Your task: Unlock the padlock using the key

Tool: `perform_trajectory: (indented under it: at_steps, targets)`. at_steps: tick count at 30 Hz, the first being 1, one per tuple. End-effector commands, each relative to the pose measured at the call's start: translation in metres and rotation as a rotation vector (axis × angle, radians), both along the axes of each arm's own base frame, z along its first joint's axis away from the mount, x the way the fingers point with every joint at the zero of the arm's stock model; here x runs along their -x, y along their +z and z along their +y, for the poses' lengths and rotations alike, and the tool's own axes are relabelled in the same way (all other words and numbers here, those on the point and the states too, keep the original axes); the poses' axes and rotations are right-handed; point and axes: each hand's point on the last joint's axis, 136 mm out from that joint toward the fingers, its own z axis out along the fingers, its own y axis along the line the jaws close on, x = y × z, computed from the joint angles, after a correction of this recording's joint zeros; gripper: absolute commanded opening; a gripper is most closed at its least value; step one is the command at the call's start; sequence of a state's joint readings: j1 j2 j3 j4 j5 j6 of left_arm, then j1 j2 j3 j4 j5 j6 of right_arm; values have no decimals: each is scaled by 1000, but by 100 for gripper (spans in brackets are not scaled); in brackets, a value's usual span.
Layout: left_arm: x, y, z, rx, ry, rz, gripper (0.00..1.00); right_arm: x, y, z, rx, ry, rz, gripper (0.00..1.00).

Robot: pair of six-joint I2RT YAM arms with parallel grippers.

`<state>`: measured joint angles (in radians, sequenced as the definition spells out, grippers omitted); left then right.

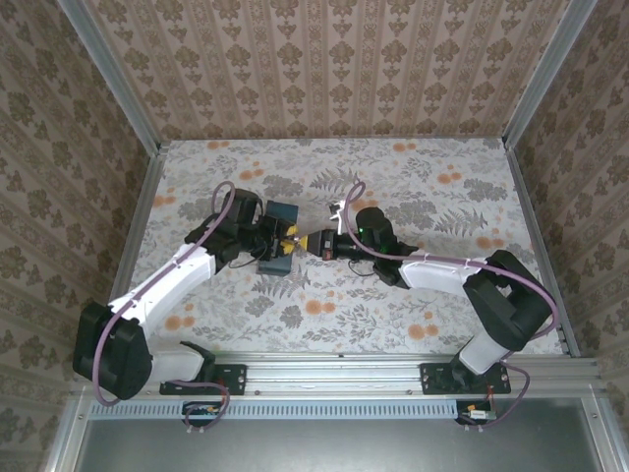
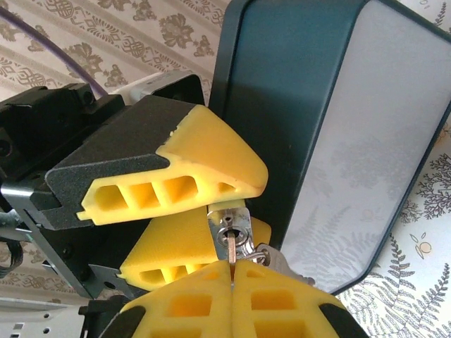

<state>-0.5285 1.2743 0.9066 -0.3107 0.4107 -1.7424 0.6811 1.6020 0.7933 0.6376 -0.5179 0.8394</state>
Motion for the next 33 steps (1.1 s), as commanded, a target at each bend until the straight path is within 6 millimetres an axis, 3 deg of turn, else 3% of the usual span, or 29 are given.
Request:
perform_trajectory:
  at_steps: [1, 6, 9, 14, 18, 20, 24, 26, 29, 33]
  targets:
    - [17, 41, -38, 134, -190, -72, 0, 10, 54, 34, -123, 122, -138, 4]
    - [20, 41, -35, 127, -186, -69, 0, 9, 58, 35, -115, 122, -156, 4]
    - [19, 33, -21, 114, -140, -46, 0, 16, 60, 28, -70, 133, -184, 10]
    - [23, 28, 8, 68, -105, -16, 0, 35, 40, -4, 104, 186, -218, 38]
    - [25, 30, 14, 56, -97, -13, 0, 39, 24, -31, 222, 228, -203, 46]
    - [26, 30, 14, 57, -97, -11, 0, 41, 27, -45, 267, 231, -247, 47]
    - [27, 31, 14, 57, -109, -8, 0, 43, 20, -51, 425, 228, -502, 41]
    - [30, 31, 14, 51, -122, 1, 0, 44, 26, -48, 412, 213, -748, 39]
    - [32, 31, 14, 41, -134, 8, 0, 24, 50, -49, 458, 60, -1019, 41]
    - [33, 31, 14, 36, -139, 13, 0, 7, 49, -36, 671, 42, -1261, 40]
